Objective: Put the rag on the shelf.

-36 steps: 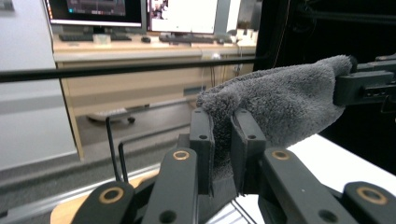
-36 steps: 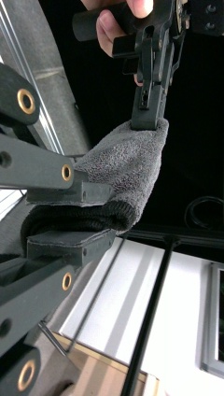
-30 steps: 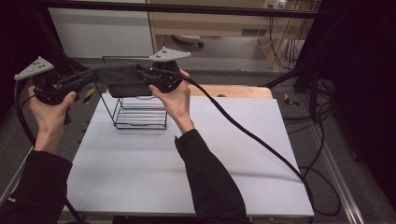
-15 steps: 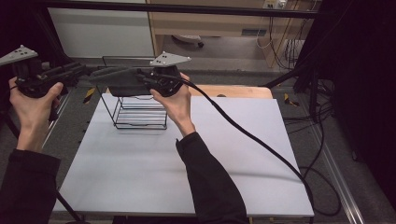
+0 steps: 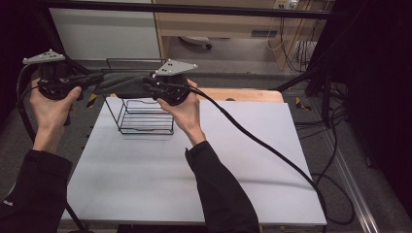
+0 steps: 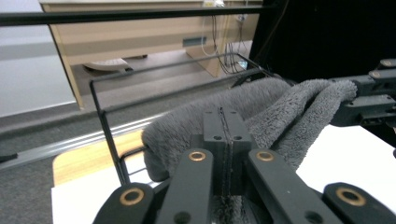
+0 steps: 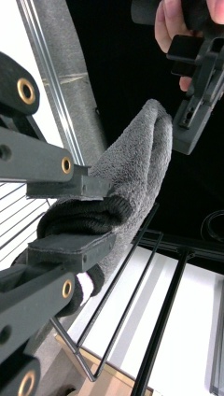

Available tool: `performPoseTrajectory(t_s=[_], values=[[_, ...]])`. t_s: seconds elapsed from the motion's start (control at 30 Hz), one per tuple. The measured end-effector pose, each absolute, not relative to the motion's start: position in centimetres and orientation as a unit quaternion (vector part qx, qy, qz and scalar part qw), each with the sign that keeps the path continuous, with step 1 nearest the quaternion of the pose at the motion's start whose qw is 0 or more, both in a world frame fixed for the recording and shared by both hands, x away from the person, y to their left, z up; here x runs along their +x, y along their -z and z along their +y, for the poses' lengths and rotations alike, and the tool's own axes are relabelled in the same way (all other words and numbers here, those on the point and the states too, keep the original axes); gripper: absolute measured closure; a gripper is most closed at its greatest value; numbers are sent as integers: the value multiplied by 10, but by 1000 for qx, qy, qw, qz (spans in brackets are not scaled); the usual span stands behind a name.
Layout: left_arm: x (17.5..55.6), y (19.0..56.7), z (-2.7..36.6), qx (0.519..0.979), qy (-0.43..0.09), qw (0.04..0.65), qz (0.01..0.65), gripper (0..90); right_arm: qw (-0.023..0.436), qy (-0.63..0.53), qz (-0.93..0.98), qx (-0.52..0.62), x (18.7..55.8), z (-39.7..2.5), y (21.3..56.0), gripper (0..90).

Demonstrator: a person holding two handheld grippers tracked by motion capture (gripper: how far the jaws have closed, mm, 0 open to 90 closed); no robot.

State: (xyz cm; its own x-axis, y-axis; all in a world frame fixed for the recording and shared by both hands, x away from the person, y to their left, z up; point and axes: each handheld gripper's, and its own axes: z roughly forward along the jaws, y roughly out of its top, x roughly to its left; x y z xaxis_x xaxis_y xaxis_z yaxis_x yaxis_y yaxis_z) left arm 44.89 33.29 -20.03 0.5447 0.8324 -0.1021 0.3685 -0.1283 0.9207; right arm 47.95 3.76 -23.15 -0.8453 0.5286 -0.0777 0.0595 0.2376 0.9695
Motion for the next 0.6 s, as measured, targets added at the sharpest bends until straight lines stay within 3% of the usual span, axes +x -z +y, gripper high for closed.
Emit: performPoseTrajectory(t_s=[0.2,0.43,0.6], values=[[448,209,334,725,-222,500,418,897,193,-580,767,192,478,38,233,666],[445,220,334,737,-220,491,409,898,175,-587,766,196,474,36,229,447],[443,229,335,741,-222,484,409,898,168,-594,761,198,473,35,225,406]])
